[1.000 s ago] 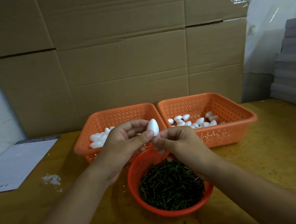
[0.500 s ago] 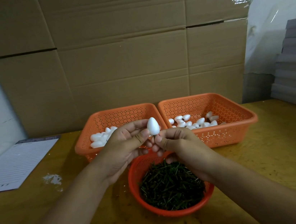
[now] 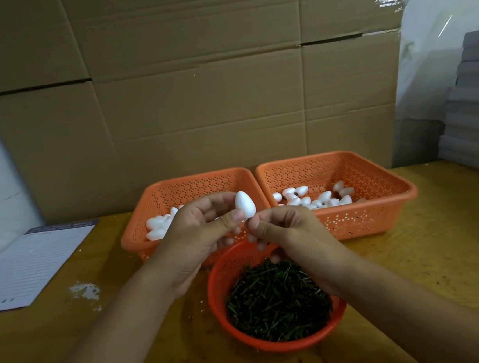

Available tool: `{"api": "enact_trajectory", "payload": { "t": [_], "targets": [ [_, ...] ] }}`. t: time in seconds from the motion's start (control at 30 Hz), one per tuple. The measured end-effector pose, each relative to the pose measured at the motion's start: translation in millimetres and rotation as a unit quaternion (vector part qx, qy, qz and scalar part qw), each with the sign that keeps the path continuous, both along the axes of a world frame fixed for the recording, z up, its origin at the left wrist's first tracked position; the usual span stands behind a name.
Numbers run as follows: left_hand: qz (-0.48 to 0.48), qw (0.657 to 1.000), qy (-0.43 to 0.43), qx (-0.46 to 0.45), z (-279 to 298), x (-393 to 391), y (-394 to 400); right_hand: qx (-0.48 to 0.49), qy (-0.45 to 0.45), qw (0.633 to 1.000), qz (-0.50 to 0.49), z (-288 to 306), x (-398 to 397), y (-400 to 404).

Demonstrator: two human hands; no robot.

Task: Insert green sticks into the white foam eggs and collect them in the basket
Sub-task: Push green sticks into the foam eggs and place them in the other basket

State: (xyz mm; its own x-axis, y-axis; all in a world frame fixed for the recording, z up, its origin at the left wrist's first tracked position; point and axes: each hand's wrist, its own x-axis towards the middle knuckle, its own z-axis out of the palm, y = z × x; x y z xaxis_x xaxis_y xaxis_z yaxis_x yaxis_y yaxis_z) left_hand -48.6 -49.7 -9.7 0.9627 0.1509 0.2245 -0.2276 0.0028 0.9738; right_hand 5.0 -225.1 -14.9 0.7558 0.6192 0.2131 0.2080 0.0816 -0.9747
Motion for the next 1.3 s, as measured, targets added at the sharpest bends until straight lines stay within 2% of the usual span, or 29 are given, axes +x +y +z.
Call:
{"api": "enact_trajectory", "payload": {
  "t": [0.3, 0.57, 0.8, 0.9, 0.97, 1.1, 1.23, 1.3],
  "targets": [
    [-0.042, 0.999, 0.012, 0.016, 0, 0, 3, -0.015, 0.007, 0.999, 0.037, -1, 1, 0],
    [-0.012, 1.0, -0.002, -0.007, 1, 0, 0, 0.021, 0.037, 0.999, 0.02, -3, 4, 2],
    [0.005, 1.0, 0.001, -0.023, -1, 0, -2, 0.032, 0.009, 0.998, -0.055, 0, 9, -1],
    [0.038, 0.999, -0.003, 0.017, 1, 1, 0, 0.03, -0.019, 0.996, -0.084, 5, 13, -5],
    [0.099, 0.993, -0.019, 0.056, 4, 4, 7, -0.004, -0.07, 0.986, -0.148, 9, 25, -13],
    [0.227, 0.962, -0.046, 0.142, 5, 9, 29, -0.099, -0.204, 0.917, -0.327, 14, 60, -38],
    [0.303, 0.864, -0.067, 0.397, 0, 13, 53, -0.168, -0.26, 0.866, -0.393, 10, 80, -55],
    [0.3, 0.829, -0.034, 0.471, -3, 11, 61, -0.196, -0.257, 0.858, -0.4, 7, 83, -57]
  ]
}}
